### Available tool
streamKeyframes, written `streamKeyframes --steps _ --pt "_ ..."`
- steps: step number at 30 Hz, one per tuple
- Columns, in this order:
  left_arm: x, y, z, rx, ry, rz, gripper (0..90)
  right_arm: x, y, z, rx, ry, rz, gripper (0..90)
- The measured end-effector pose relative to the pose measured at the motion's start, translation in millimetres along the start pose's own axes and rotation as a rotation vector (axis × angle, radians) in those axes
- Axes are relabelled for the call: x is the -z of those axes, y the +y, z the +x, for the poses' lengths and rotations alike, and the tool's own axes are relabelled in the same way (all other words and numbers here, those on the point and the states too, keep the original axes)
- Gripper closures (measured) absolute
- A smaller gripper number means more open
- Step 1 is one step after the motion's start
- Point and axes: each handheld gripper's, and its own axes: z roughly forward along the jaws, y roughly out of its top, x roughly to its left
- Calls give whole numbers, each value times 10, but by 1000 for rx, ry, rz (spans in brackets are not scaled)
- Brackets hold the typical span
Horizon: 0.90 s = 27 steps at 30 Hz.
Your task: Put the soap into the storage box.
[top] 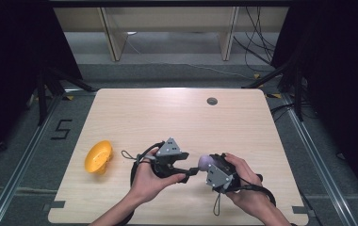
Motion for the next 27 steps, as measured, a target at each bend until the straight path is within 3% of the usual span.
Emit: streamKeyframes --steps 3,4,6,8,9,15,17,19,20,21,22,23,24,25,27 --pt "-78 26 -38 47 -15 -7 377 -4 12 -1 4 -4 -20 502" --pt "-91 33 -36 55 -27 -2 378 -14 20 -19 41 -12 -37 503" --pt "-139 55 -32 58 -40 -3 379 -10 29 29 -36 1 -32 503" --pt "-185 65 -31 61 -42 14 382 -10 35 34 -40 6 -28 503" --pt "-206 65 -28 61 -50 10 385 -14 37 28 -20 3 -36 503" --pt "-293 79 -22 91 -63 21 403 -15 45 48 -26 2 -31 503" --pt "-299 85 1 115 -91 24 406 -13 45 48 -26 1 -31 503" --pt "-307 83 5 121 -85 17 419 -10 43 44 -21 0 -34 503" --pt "-315 81 13 129 -101 17 421 -6 42 45 -26 -7 -33 502" --pt "-312 81 29 110 -101 31 422 -12 49 20 14 -5 -53 503" --pt "-319 79 28 115 -98 30 422 87 57 127 -143 -79 68 503" --pt "-324 78 29 121 -96 33 422 58 49 57 -45 -42 35 503" --pt "-340 78 21 135 -106 30 423 -10 60 -25 89 -9 -58 503" --pt "-345 77 18 136 -105 31 423 -2 71 0 60 -9 -50 503" --pt "-373 70 12 142 -98 15 424 -1 72 3 60 -10 -48 503"
